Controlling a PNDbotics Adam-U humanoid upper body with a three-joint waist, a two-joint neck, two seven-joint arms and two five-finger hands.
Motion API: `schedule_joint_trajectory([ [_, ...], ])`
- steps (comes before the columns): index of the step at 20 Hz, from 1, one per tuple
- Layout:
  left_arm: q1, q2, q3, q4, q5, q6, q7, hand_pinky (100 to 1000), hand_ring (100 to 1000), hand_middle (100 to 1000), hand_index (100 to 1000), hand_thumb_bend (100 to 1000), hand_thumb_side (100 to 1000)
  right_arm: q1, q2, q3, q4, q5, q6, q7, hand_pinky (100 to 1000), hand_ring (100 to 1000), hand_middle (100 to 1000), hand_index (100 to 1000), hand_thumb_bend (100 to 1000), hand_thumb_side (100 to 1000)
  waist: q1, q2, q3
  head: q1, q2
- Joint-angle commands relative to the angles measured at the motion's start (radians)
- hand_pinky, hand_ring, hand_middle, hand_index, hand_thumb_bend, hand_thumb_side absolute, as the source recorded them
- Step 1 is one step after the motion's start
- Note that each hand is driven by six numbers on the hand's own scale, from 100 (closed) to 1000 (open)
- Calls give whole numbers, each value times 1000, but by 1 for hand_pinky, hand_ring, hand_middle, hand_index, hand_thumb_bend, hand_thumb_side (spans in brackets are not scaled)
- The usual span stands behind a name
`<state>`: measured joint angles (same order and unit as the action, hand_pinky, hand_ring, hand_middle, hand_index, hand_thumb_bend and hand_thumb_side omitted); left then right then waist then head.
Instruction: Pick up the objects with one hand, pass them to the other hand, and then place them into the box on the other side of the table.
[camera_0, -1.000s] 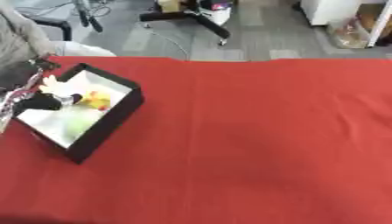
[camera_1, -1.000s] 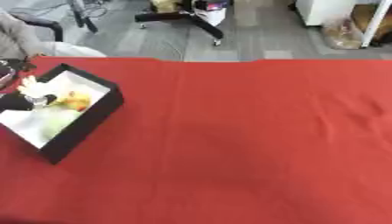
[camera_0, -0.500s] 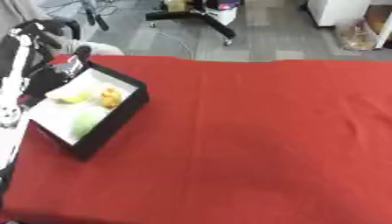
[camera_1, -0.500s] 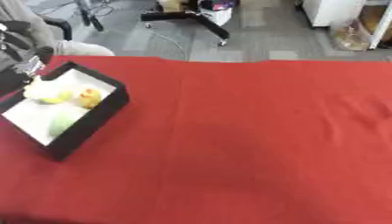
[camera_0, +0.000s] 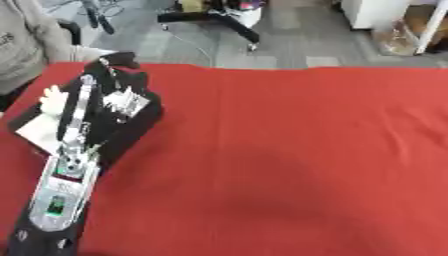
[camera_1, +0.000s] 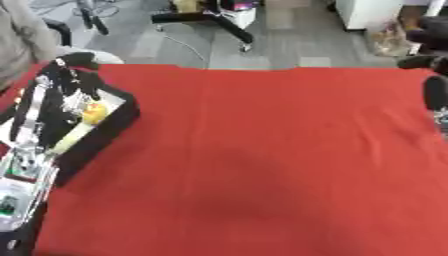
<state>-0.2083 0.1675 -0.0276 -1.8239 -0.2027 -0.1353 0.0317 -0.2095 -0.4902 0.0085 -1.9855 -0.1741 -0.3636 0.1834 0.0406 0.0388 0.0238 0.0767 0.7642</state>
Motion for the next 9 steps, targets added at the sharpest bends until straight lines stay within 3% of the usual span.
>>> schedule_joint_trajectory([
  [1, -1, 7, -2, -25, 9, -7, 2, 420, 544, 610, 761, 431, 641, -7, -3, -4, -15, -5, 8, 12, 723, 886, 868, 855, 131, 486, -14, 10, -7, -22, 6],
  [9, 4, -1, 3, -41, -13, -6, 16, 411, 532, 601, 755, 419, 633, -39, 32, -7, -15, 1, 19, 28, 719, 889, 869, 852, 122, 489, -13, 66, -55, -61, 6],
])
